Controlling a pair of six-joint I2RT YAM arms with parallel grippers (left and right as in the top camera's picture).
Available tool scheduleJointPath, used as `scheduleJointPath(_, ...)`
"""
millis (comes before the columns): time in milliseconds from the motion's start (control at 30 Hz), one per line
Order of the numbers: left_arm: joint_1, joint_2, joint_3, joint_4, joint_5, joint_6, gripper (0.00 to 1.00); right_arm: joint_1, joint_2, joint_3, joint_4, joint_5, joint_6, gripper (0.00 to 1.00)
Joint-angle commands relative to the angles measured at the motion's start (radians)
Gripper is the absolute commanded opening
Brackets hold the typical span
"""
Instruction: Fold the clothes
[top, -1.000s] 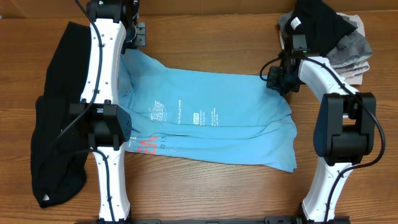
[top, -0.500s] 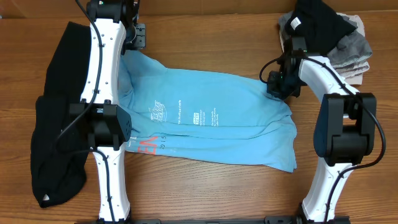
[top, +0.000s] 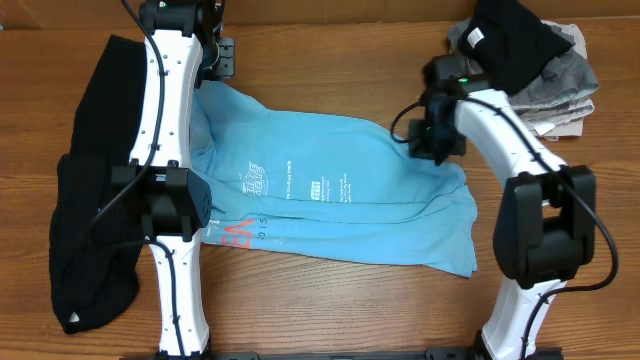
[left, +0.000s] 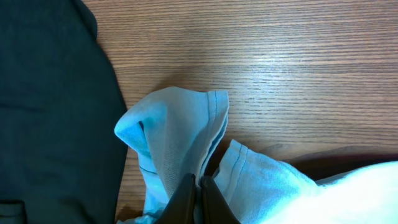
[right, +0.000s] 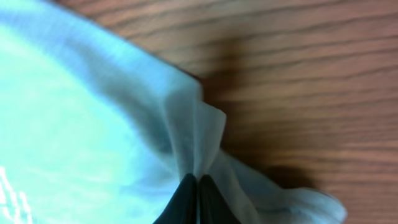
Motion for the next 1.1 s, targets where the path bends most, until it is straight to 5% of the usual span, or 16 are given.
scheduleJointPath(0, 0.005, -0.042, 0.022, 0.0, -0.005, -0.006, 0.04, 0.055, -0.026, 0.017, -0.038, 0.087, 0.076, 0.04)
scheduleJointPath(333, 0.005, -0.042, 0.022, 0.001, -0.005, -0.006, 0.04, 0.221, -0.026, -0.103, -0.131, 0.033, 0.181, 0.05)
scheduleJointPath(733, 0.005, -0.042, 0.022, 0.011, -0.005, -0.006, 0.04, 0.107, -0.113, -0.063, -0.118, -0.021, 0.152, 0.57)
scheduleJointPath(1067, 0.005, -0.042, 0.022, 0.015, -0.005, -0.007, 0.04, 0.024, -0.111, -0.173, 0.029, -0.24, -0.089, 0.58)
